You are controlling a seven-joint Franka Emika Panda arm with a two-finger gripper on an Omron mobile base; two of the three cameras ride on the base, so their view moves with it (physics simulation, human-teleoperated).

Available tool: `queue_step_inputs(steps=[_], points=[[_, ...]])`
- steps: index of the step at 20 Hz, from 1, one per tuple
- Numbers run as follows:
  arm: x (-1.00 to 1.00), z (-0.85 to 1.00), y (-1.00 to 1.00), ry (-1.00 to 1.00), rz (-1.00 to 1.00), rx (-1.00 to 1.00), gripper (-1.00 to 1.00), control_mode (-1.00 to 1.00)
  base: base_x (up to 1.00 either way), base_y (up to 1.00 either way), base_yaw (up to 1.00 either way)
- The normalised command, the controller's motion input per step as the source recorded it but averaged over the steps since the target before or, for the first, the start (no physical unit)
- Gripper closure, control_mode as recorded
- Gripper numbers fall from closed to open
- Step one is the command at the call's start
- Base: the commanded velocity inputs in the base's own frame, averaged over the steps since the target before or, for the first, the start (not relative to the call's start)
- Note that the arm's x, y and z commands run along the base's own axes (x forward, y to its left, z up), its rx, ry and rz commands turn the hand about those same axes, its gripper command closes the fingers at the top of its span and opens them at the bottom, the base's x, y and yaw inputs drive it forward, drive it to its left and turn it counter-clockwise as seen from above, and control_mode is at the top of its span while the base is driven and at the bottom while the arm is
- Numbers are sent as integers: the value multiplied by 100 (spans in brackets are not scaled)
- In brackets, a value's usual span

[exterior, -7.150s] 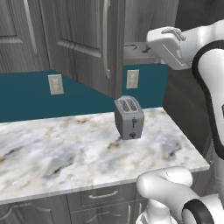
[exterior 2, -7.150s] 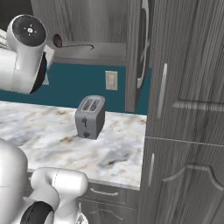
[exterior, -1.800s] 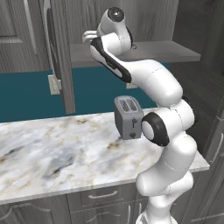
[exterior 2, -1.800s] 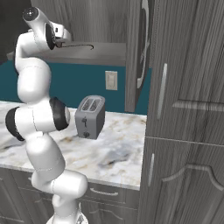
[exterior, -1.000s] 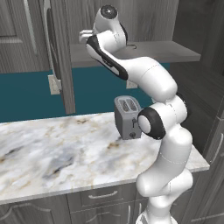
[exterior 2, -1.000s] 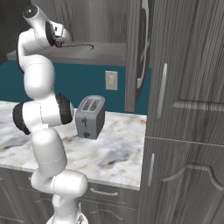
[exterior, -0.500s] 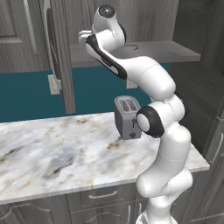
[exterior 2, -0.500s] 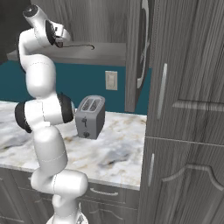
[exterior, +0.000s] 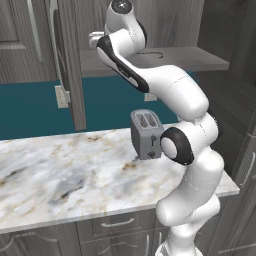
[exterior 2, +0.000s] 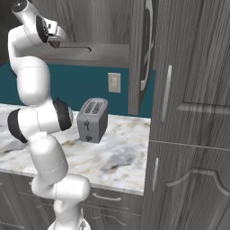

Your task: Open the cabinet and move the ladle to the pot. Then close the cabinet.

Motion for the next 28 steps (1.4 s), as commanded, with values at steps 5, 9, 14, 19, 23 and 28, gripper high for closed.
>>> queue_step_inputs(steps=[5,9,14,19,23,28], points=[[-100,0,-13,-18,0,0,100,-100,0,0,0],[-100,0,-32,-12,0,0,100,-100,0,0,0],[-100,0,-44,-1,0,4,100,-100,0,0,0],[-100,26,-39,1,0,4,100,-100,0,0,0],[-100,35,-29,0,0,3,100,-100,0,0,0],[-100,17,-31,5,0,2,100,-100,0,0,0]])
